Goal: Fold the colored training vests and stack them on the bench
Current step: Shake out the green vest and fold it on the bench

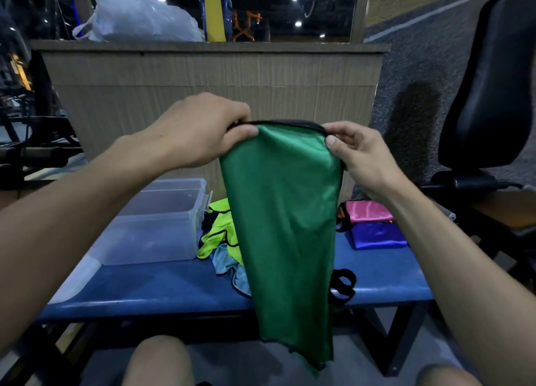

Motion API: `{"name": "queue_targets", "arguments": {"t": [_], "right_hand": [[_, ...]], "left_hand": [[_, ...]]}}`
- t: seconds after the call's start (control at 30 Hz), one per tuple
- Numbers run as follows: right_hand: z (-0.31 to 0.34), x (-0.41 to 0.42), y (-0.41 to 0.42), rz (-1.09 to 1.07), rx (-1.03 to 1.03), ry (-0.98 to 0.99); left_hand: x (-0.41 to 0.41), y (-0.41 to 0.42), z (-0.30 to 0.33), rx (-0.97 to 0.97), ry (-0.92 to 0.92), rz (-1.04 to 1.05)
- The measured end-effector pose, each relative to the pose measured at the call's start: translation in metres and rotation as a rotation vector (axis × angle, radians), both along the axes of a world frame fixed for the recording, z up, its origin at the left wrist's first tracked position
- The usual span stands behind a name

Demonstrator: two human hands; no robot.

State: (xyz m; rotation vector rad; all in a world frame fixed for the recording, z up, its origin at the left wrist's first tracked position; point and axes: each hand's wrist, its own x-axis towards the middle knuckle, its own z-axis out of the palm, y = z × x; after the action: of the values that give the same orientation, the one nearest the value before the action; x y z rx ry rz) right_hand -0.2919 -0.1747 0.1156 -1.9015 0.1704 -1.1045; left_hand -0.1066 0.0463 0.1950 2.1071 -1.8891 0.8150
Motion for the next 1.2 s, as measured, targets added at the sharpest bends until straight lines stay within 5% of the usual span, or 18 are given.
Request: {"name": "queue_targets", "arguments": {"t": [0.3,0.47,0.6,0.8,0.9,1.03,1.2], "right_hand": [[-0.029,-0.018,-0.01,0.236,0.216,0.165],[-0.091,-0.064,-0.033,0.413,0.463,0.29],[-0.105,-0.107,-0.052,0.318,0.534,0.325],[-0.013,-0.07,-0.085,0.01,0.377,0.232],[0.017,0.008,-0.095,-0.209,0.014,0.371],[-0.018,0.133,-0.107,-0.421,-0.499,0.698],[-0.121,0.247,-0.073,-0.447,-0.501,0.952]], "left_hand": [[-0.01,-0.009,0.017,-0.142,0.426,-0.203],[-0.048,-0.018,-0.014,0.118,0.804,-0.45],[-0.075,-0.045,-0.065,0.25,1.148,-0.574],[-0.059,-0.077,-0.084,-0.009,1.444,-0.556],[-0.027,-0.084,-0.096,-0.175,1.424,-0.456],[0.034,-0.086,-0.15,-0.247,1.165,-0.101],[0.106,-0.067,-0.242,-0.105,0.71,0.326]]}}
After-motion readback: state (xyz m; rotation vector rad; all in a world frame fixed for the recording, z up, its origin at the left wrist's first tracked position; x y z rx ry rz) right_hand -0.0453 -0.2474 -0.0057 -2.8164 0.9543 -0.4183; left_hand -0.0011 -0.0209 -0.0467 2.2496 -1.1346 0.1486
